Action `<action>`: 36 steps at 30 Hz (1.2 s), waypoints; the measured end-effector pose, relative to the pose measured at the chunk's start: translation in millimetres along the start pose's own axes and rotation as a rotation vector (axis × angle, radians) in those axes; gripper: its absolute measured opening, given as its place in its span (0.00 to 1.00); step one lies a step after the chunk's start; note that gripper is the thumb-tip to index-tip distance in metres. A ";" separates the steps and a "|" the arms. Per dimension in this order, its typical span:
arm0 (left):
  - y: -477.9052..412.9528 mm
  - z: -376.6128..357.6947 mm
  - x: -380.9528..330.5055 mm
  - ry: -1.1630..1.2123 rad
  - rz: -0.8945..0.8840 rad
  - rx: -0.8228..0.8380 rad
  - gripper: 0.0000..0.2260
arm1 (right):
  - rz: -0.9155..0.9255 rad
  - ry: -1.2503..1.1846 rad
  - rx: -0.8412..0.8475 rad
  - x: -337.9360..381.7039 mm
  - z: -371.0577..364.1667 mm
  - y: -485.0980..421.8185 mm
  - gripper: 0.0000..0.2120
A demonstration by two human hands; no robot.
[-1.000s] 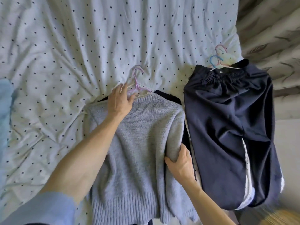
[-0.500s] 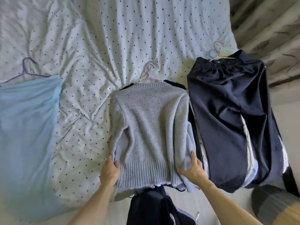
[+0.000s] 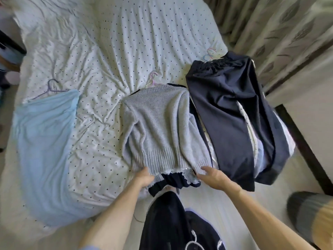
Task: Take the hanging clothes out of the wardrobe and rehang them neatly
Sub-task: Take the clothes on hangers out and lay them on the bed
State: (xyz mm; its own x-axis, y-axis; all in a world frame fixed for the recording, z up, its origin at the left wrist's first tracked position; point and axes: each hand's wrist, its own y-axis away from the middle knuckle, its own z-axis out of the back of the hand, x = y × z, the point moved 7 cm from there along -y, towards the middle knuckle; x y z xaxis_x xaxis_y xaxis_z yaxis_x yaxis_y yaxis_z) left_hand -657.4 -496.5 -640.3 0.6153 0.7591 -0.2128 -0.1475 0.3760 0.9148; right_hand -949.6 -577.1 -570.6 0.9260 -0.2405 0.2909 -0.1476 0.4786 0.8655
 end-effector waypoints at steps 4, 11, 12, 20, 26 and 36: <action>79.2 -27.9 -74.1 -0.222 -0.120 -0.024 0.26 | 0.100 -0.210 -0.216 -42.9 15.5 91.5 0.23; 179.7 -95.7 -244.0 -0.654 -0.619 -0.097 0.23 | 0.081 -0.410 -0.773 -151.6 58.9 271.2 0.18; 197.8 -110.0 -269.0 -0.739 -0.709 -0.124 0.24 | 0.050 -0.384 -0.851 -170.0 60.4 291.8 0.18; 339.0 -267.1 -406.9 -1.290 -1.409 -0.153 0.20 | -0.421 -0.265 -1.208 -284.2 22.1 421.9 0.20; 428.7 -382.6 -417.8 -1.630 -1.687 0.115 0.24 | -0.801 -0.458 -1.204 -334.2 -57.1 467.3 0.26; 553.9 -511.3 -346.2 -1.760 -2.149 0.583 0.27 | -1.302 -0.793 -1.346 -325.2 -180.0 566.2 0.25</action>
State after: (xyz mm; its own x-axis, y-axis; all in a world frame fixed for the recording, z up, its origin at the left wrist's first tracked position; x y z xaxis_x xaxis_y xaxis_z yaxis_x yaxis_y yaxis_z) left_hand -1348.0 -279.3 -235.4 -0.5583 -0.7775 -0.2895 0.7740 -0.6138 0.1556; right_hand -1271.8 -75.9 -248.6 -0.1313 -0.9529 0.2735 0.9899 -0.1407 -0.0151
